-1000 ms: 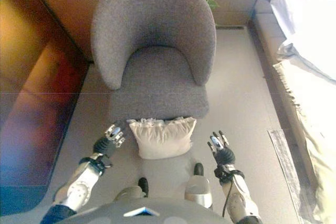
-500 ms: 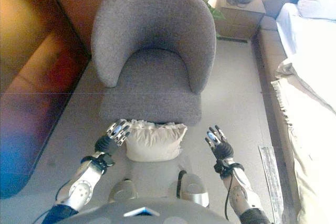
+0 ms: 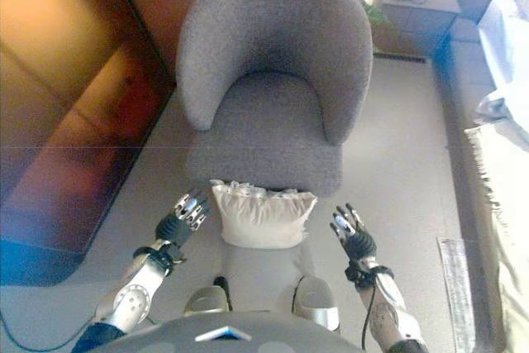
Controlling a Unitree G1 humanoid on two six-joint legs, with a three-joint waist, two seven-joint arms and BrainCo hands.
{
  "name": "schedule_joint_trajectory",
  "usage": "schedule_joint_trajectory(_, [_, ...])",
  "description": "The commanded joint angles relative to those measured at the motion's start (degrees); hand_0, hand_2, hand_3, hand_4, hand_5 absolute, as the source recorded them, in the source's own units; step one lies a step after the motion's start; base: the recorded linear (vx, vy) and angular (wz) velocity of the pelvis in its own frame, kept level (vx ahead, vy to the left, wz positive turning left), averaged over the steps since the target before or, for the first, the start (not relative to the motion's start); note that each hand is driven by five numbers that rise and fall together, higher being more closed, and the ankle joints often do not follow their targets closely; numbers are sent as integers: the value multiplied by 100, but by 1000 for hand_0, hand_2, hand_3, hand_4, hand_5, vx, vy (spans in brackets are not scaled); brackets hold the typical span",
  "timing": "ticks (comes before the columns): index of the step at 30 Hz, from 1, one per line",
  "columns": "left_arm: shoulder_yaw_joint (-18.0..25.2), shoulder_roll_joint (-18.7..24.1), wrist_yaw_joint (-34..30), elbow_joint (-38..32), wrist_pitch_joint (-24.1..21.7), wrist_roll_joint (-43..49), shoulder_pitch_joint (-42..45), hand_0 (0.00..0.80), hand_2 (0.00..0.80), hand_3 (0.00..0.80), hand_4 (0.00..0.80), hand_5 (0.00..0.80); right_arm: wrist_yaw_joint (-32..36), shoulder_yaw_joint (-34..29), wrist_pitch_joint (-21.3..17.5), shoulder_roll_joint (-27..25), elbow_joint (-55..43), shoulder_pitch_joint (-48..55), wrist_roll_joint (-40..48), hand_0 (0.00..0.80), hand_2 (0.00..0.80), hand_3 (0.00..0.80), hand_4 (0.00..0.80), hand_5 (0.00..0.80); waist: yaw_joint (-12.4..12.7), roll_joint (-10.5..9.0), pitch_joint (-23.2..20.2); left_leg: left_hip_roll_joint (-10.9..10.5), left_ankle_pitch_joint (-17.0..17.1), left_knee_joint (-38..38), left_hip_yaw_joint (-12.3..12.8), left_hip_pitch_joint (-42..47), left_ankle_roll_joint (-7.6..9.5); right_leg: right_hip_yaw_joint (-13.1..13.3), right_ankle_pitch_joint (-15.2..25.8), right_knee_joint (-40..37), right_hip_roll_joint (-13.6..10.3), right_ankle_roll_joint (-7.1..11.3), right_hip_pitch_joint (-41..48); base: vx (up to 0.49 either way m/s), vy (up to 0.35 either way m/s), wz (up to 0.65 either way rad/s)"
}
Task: Pick up the cushion and take it to the sofa
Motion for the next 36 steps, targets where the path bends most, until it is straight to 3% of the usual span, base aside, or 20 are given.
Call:
schedule_joint_trajectory(1, [53,284,-181,-286,-312,-189,-140,0,0,0,0,0,120,-2,-223,161,-487,-16,-25,0,0,0,0,0,127,-271,-215,-57,469,-82,-322,-863,265,-66,302,-700,-312,395,1070,174,187,-1])
schedule_joint_trajectory(5, [7,383,-171,-233,-297,-11,-249,0,0,0,0,0,-90,111,-294,278,-496,-88,-174,0,0,0,0,0,182,-343,-272,-309,247,32,-245,-873,517,-112,692,-210,-603,519,886,132,196,-10])
schedule_joint_trajectory(9, [15,491,-177,-212,-283,123,-290,0,0,0,0,0,88,176,-342,413,-465,-137,84,0,0,0,0,0,204,-282,-264,-457,149,-180,-82,-550,661,-261,1102,449,-806,468,376,95,159,-23])
schedule_joint_trajectory(13, [100,491,-127,-329,-242,-2,-498,0,0,0,0,0,700,224,-277,501,-548,-306,796,0,0,0,0,0,172,-319,-243,-514,155,-342,-20,-346,522,-446,1229,-703,-754,407,149,51,-47,-47])
schedule_joint_trajectory(14, [78,471,-122,-330,-269,-10,-581,0,0,0,0,0,804,247,-279,543,-513,-393,944,0,0,0,0,0,160,-349,-228,-529,128,-365,8,-324,494,-461,1398,-975,-785,456,63,7,-122,-39])
schedule_joint_trajectory(15, [54,444,-105,-310,-301,-8,-694,0,0,0,0,0,835,282,-265,593,-387,-548,1050,0,0,0,0,0,136,-383,-189,-526,97,-382,27,-293,474,-314,1658,-992,-811,515,-70,1,-116,-26])
schedule_joint_trajectory(16, [37,406,-68,-309,-301,6,-783,0,0,0,0,0,778,283,-259,588,-287,-693,961,0,0,0,0,0,142,-378,-183,-463,137,-467,21,-255,451,-253,1620,-1057,-757,538,-67,8,-109,-11])
schedule_joint_trajectory(20, [-265,238,212,-234,-340,241,-1161,0,0,0,0,0,17,441,-585,500,95,-1245,-103,0,0,0,0,0,235,-395,-291,-320,323,-800,7,-118,357,-519,1435,-1413,-582,554,279,33,-88,8])
schedule_joint_trajectory(23, [-498,133,453,-68,-319,309,-1488,0,0,0,0,0,-358,652,-595,373,26,-1548,-630,0,0,0,0,0,299,-418,-413,-256,475,-1015,-29,-84,296,-644,1347,-1672,-453,564,551,48,-91,10])
schedule_joint_trajectory(26, [-501,-14,-85,20,-52,-466,-1749,0,0,0,0,0,-32,764,-516,392,-163,-1690,-111,0,0,0,0,0,318,-424,-467,-176,549,-1103,4,-94,236,-738,1340,-1859,-401,550,678,20,-45,2])
schedule_joint_trajectory(29, [-458,-313,-1028,-231,545,-1832,-1673,0,0,0,0,0,1137,758,-113,560,-381,-1678,1014,0,0,0,0,0,313,-407,-489,-133,520,-1087,68,-68,228,-751,1349,-1931,-401,540,710,27,-13,5])
schedule_joint_trajectory(32, [-577,-479,-1990,-345,855,-2846,-1445,0,0,0,0,0,2373,828,237,736,-519,-1549,2040,0,0,0,0,0,317,-391,-519,-111,480,-1101,127,-20,208,-773,1361,-2008,-419,566,750,38,-15,1])
schedule_joint_trajectory(36, [-557,-605,-2425,-421,1256,-3567,-1243,0,0,0,0,0,3053,766,625,926,-601,-1438,2796,0,0,0,0,0,302,-376,-585,-111,437,-1129,147,49,194,-721,1362,-2086,-395,574,799,65,2,-3])
